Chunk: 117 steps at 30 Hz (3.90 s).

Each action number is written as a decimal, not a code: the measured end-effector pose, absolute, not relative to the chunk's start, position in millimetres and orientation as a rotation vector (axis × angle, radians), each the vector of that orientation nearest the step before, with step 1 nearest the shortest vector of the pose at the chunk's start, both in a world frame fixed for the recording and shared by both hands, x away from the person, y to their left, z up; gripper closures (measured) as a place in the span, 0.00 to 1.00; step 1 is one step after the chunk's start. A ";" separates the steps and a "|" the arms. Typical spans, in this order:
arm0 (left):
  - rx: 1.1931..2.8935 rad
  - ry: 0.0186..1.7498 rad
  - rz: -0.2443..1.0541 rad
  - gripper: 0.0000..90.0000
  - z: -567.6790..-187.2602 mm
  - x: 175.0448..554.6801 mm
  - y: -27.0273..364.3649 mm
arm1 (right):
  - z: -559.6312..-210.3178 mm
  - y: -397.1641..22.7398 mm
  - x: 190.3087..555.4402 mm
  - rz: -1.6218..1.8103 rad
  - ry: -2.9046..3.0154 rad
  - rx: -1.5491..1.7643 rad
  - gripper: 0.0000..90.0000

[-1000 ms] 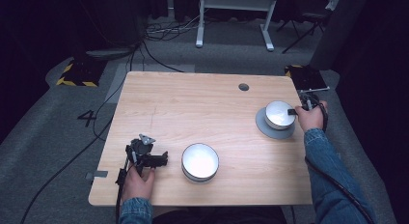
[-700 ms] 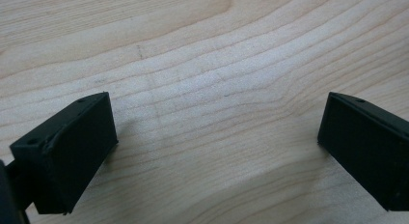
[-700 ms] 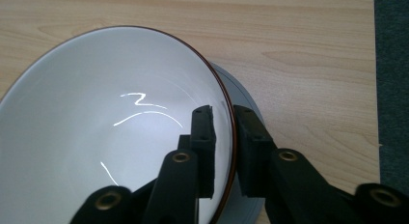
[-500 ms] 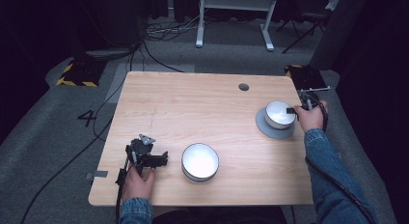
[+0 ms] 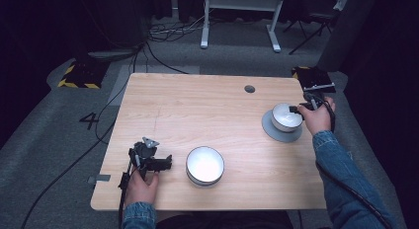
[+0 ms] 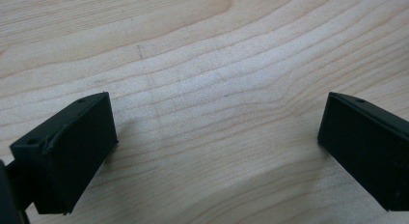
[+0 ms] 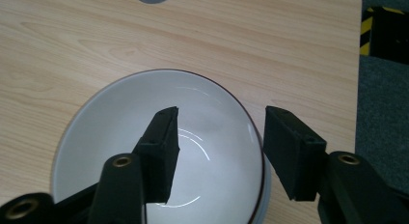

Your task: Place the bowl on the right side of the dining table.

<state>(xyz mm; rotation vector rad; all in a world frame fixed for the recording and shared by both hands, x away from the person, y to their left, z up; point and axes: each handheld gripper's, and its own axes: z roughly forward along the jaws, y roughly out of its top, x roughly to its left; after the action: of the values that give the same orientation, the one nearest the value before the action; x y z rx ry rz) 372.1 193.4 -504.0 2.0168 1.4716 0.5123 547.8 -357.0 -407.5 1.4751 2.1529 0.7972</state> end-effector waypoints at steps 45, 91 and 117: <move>2.016 1.472 0.512 0.00 -504.0 372.1 193.3 | -356.6 -311.0 422.1 1.138 2.443 1.078 0.46; 2.017 1.472 0.512 0.00 -504.0 372.1 193.3 | -471.6 -310.8 381.2 1.117 2.571 1.035 0.38; 2.017 1.472 0.512 0.00 -504.0 372.0 193.4 | -503.9 -299.6 366.5 1.070 2.472 0.926 0.15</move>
<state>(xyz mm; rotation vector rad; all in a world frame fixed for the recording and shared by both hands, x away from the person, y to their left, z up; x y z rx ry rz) 372.0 193.4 -504.0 2.0173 1.4719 0.5119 366.5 -299.6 -503.9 0.9263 2.4718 1.0696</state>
